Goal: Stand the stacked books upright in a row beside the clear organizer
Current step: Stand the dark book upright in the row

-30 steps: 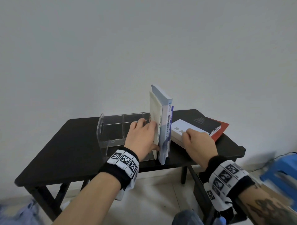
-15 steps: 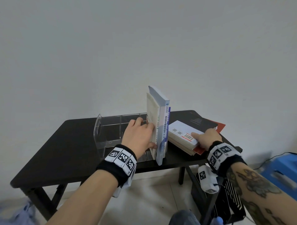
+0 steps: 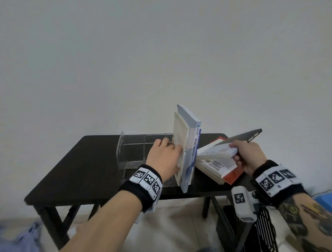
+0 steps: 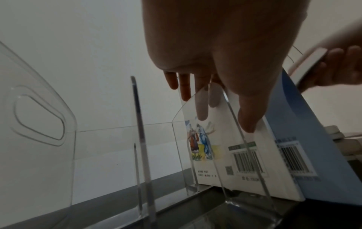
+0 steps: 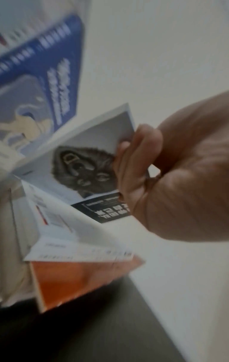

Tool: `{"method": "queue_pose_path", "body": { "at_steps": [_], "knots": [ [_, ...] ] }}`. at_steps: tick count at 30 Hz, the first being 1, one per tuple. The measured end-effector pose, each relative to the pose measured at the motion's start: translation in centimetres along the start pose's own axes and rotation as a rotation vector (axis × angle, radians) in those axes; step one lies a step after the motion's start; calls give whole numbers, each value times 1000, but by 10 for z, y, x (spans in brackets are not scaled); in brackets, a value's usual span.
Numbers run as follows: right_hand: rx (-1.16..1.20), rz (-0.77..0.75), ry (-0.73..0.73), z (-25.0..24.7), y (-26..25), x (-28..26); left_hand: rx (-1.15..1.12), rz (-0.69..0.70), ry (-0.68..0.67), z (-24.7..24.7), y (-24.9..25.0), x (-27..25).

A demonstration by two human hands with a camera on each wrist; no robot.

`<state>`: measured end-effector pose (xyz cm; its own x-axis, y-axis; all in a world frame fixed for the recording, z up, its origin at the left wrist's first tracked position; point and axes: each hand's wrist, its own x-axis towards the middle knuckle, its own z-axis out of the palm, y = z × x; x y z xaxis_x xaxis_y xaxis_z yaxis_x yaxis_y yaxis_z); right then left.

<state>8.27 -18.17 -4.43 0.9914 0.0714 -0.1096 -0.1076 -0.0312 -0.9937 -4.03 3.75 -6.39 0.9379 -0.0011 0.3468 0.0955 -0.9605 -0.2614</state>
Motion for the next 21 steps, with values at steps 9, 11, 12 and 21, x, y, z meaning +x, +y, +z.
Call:
{"method": "queue_pose_path", "body": {
  "at_steps": [9, 11, 12, 21],
  "knots": [
    [-11, -821, 174, 40, -80, -87, -38, -24, 9, 11, -1, -3],
    [2, -913, 178, 52, -89, -105, -44, -30, 10, 14, 0, -3],
    [-7, -944, 173, 58, -90, -111, -46, -29, 13, 15, 0, -3],
    [-443, -809, -41, 103, -36, -111, -152, -10, 92, 30, -1, -17]
  ]
}}
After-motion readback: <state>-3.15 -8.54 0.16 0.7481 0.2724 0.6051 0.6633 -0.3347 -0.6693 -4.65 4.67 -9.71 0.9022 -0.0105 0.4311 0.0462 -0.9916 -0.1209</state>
